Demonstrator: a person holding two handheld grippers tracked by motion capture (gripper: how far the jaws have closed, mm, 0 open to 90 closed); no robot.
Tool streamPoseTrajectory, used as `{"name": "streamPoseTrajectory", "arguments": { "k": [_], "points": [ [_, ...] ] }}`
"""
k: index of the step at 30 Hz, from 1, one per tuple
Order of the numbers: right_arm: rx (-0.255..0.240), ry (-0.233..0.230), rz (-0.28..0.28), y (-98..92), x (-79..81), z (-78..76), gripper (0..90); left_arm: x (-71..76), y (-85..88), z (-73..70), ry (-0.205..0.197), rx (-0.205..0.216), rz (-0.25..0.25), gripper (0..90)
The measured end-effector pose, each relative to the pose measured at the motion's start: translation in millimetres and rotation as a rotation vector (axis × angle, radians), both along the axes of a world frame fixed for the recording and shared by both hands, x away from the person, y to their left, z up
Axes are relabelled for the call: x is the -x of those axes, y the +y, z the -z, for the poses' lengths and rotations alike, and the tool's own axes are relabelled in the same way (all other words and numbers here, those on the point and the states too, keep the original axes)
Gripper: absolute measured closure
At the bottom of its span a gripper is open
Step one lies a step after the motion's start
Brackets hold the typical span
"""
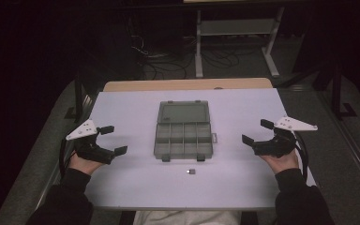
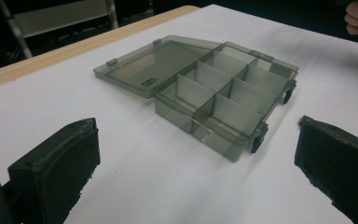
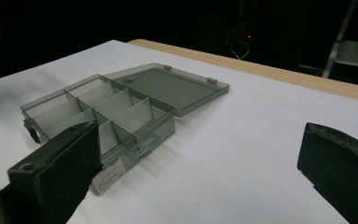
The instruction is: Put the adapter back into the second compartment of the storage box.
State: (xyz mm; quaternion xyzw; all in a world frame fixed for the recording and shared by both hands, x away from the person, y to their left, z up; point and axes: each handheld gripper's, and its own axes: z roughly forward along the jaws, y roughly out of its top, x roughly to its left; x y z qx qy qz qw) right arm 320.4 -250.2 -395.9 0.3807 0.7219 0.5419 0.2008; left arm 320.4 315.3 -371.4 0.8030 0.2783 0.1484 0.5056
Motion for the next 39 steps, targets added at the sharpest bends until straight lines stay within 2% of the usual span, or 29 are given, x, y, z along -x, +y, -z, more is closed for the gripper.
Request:
{"name": "streamPoseTrajectory", "arguments": {
  "k": [4, 9, 15, 25, 29, 39],
  "points": [
    [-0.001, 0.005, -0.002, 0.0, -0.5, 0.5, 0.0, 0.0, -2.8, -3.9, -0.003, -0.014, 0.005, 0.0],
    [-0.004, 0.002, -0.004, 0.0, 0.5, -0.3, 0.0, -3.5, -13.6, -13.5, -0.001, -0.061, 0.047, 0.0],
    [0.006, 0.014, -0.015, 0.8, -0.1, 1.9, 0.0, -5.1, -24.4, -22.6, -0.012, -0.081, 0.079, 0.0],
    [0.024, 0.013, -0.021, 2.9, 0.0, 3.0, 0.0, -8.1, -33.5, -21.8, 0.008, -0.12, 0.101, 0.0],
    [0.026, 0.015, -0.022, 3.5, 0.1, 3.1, 0.0, -9.9, -37.7, -22.9, 0.011, -0.121, 0.11, 0.0],
    [0.024, 0.014, -0.022, 3.2, 0.7, 2.7, 0.0, -12.8, -58.4, -27.9, 0.009, -0.166, 0.16, 0.0]
  ]
}}
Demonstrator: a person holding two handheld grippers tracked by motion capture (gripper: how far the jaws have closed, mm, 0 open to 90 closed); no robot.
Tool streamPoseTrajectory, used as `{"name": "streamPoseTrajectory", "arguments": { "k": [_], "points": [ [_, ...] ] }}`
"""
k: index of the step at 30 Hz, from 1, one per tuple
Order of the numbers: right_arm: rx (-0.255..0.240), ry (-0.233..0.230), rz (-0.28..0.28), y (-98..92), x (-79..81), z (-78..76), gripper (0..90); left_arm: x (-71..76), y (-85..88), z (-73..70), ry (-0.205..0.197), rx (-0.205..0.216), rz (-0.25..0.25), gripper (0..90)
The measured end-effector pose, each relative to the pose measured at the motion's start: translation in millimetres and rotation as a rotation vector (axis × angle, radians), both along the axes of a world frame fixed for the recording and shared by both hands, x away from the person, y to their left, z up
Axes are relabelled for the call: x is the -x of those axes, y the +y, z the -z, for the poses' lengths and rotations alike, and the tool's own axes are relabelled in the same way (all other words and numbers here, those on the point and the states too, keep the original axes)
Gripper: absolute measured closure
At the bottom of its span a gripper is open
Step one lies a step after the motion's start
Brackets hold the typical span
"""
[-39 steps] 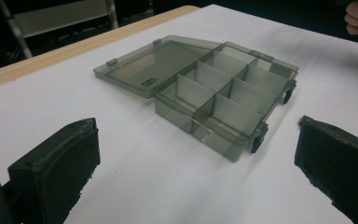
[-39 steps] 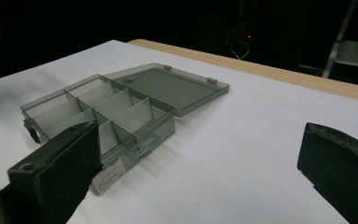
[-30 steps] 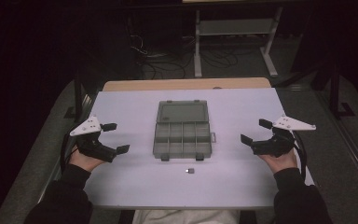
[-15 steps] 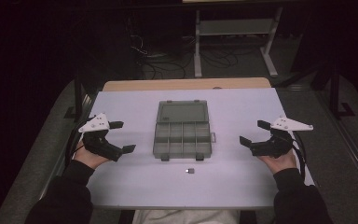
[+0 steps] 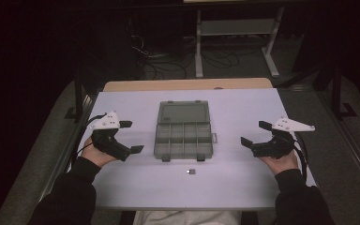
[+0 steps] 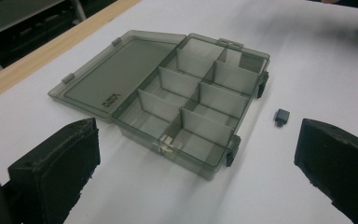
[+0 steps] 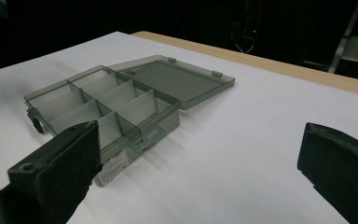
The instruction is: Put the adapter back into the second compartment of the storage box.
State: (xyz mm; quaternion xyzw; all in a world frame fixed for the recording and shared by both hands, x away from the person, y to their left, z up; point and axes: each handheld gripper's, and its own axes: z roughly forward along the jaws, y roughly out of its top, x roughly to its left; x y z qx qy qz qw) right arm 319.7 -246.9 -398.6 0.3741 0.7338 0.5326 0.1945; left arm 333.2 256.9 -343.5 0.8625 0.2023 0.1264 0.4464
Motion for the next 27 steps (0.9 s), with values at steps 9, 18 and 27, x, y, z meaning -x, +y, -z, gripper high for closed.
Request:
{"name": "streamPoseTrajectory", "arguments": {
  "k": [9, 18, 27],
  "points": [
    [0.002, 0.001, -0.004, 0.6, 0.2, 0.0, 0.0, -2.0, -15.8, -0.7, 0.007, -0.035, 0.035, 0.0],
    [0.004, 0.001, -0.005, 1.0, 0.2, 0.1, 0.0, -3.2, -36.2, 3.1, 0.021, -0.078, 0.082, 0.0],
    [0.008, 0.003, -0.01, 1.8, -0.2, 0.5, 0.0, -1.5, -51.0, 6.7, 0.03, -0.113, 0.126, 0.0]
  ]
}}
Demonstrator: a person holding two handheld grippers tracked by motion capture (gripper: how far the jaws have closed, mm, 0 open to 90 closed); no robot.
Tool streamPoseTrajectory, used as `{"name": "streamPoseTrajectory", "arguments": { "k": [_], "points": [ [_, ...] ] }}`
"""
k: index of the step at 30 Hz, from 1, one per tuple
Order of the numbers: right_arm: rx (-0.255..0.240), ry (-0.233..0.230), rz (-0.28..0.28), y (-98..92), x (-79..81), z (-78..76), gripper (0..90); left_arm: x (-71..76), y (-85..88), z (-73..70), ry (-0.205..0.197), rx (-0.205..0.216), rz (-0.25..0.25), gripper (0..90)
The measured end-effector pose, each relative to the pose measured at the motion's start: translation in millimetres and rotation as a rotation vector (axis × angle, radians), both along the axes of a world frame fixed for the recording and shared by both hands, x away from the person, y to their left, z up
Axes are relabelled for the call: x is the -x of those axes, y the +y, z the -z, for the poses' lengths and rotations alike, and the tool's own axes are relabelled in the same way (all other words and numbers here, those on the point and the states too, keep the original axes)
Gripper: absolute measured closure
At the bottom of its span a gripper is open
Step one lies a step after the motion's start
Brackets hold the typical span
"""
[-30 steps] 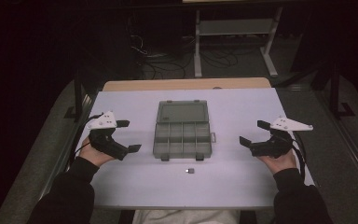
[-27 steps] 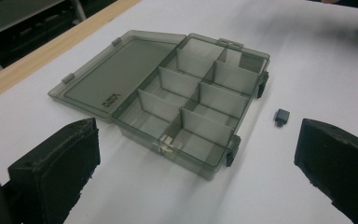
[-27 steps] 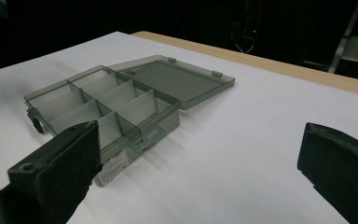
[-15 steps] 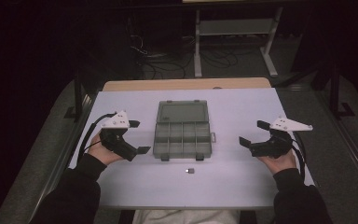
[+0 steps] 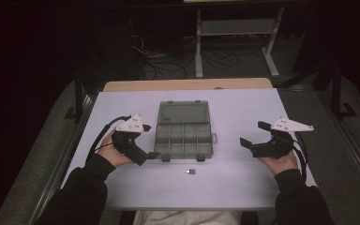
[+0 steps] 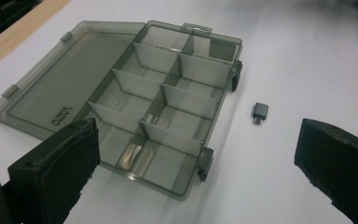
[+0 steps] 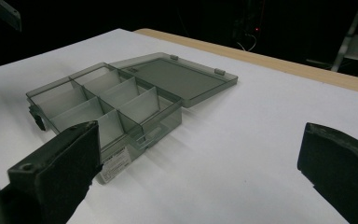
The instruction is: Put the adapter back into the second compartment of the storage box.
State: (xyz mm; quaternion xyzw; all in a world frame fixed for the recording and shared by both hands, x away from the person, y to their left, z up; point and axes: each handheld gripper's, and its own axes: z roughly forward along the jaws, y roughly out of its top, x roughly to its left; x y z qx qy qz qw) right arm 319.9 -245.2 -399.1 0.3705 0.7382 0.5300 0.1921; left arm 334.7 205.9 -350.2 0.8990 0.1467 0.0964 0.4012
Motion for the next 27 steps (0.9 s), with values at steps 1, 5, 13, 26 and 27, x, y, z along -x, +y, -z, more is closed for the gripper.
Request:
{"name": "streamPoseTrajectory", "arguments": {
  "k": [1, 5, 13, 26, 27],
  "points": [
    [0.001, 0.0, 0.0, 0.1, 0.0, 0.0, 0.0, 0.5, -1.5, 0.5, 0.003, 0.0, 0.005, 0.0],
    [0.001, 0.001, -0.002, 0.2, 0.1, 0.0, 0.0, 3.1, -7.9, 3.1, 0.008, -0.017, 0.03, 0.0],
    [0.003, 0.003, -0.003, 0.2, -0.1, 0.3, 0.0, 6.9, -21.2, 7.8, 0.014, -0.034, 0.069, 0.0],
    [0.001, 0.004, -0.005, -0.1, 0.0, 0.1, 0.0, 15.2, -44.7, 12.0, 0.028, -0.051, 0.144, 0.0],
    [0.002, 0.003, -0.006, 0.0, 0.1, 0.1, 0.0, 15.9, -47.0, 12.3, 0.029, -0.054, 0.151, 0.0]
  ]
}}
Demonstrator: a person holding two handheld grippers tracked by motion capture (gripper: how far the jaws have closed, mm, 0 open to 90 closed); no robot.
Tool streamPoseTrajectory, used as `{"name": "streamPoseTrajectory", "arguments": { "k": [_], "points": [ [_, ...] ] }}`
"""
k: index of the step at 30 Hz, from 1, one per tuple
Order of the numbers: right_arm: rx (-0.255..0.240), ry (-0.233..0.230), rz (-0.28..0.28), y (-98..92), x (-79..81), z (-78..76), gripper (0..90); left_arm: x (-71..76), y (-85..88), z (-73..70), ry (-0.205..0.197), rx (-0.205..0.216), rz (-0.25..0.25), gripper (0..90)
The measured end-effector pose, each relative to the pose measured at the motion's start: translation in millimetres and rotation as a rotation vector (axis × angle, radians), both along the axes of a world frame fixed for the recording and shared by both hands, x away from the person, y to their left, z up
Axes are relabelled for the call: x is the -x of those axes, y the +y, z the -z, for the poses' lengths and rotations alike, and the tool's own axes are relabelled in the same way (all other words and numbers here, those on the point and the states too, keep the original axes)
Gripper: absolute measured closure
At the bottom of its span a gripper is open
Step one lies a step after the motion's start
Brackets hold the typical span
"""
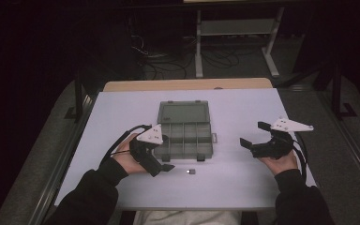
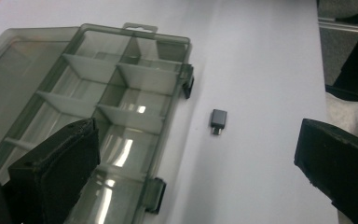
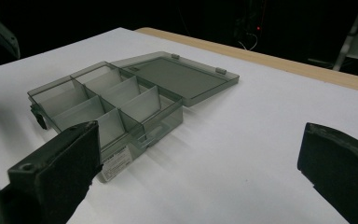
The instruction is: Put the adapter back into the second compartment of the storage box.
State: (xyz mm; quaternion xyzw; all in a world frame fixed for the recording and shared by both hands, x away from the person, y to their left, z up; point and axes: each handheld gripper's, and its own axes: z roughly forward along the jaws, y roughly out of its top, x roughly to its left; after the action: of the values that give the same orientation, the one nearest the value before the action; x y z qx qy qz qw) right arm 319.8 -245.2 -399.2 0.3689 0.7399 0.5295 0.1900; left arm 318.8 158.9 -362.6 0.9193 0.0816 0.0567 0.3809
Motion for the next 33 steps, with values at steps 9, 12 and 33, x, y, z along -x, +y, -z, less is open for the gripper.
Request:
{"name": "streamPoseTrajectory", "arguments": {
  "k": [9, 12, 33],
  "points": [
    [-0.001, 0.001, -0.003, 0.2, 0.4, -0.2, 0.0, 3.2, -14.8, 4.3, 0.007, -0.018, 0.034, 0.0],
    [-0.001, 0.0, -0.004, 0.1, 0.5, -0.3, 0.0, 3.3, -17.1, 5.7, 0.009, -0.028, 0.038, 0.0],
    [0.002, 0.005, -0.015, 1.4, 0.7, 0.0, 0.0, 5.0, -42.2, 22.3, 0.067, -0.082, 0.122, 7.9]
  ]
}}
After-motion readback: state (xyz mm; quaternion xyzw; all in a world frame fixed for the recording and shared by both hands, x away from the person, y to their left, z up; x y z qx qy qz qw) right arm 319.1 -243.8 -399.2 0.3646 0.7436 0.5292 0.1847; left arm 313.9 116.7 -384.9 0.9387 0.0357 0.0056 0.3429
